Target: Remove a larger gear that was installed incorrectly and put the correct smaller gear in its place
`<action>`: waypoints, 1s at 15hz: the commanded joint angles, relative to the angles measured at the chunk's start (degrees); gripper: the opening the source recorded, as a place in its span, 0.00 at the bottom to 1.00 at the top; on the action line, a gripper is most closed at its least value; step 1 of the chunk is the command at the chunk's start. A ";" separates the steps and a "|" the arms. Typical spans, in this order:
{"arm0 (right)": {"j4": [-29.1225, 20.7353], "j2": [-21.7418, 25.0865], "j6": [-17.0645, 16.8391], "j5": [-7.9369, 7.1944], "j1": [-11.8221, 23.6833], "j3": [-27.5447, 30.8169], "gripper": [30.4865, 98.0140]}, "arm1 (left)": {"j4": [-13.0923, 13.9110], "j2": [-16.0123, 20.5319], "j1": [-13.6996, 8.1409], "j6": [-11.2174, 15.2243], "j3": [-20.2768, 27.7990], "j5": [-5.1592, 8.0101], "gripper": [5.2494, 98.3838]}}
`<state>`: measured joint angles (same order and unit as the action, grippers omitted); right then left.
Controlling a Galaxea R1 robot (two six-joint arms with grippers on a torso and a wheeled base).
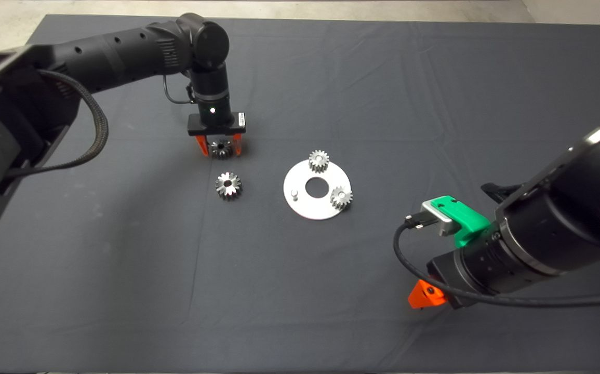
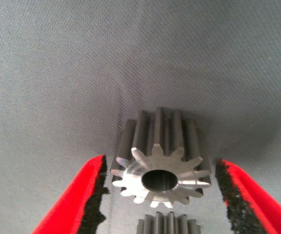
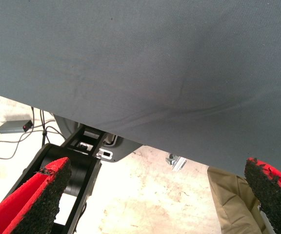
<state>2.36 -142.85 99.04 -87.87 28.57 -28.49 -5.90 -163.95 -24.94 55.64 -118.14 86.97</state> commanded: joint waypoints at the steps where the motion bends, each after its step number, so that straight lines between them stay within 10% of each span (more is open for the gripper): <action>1: 0.27 0.24 0.01 -4.85 1.02 0.03 0.94 | 0.80 0.25 -0.73 0.15 0.29 5.84 0.54; 15: 0.27 -0.02 0.01 -4.85 1.05 0.03 0.94 | 0.63 0.34 -0.81 -0.01 0.81 5.93 0.35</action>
<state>2.36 -142.86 99.04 -87.87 28.57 -28.49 -5.80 -163.67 -24.94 55.65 -118.00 86.97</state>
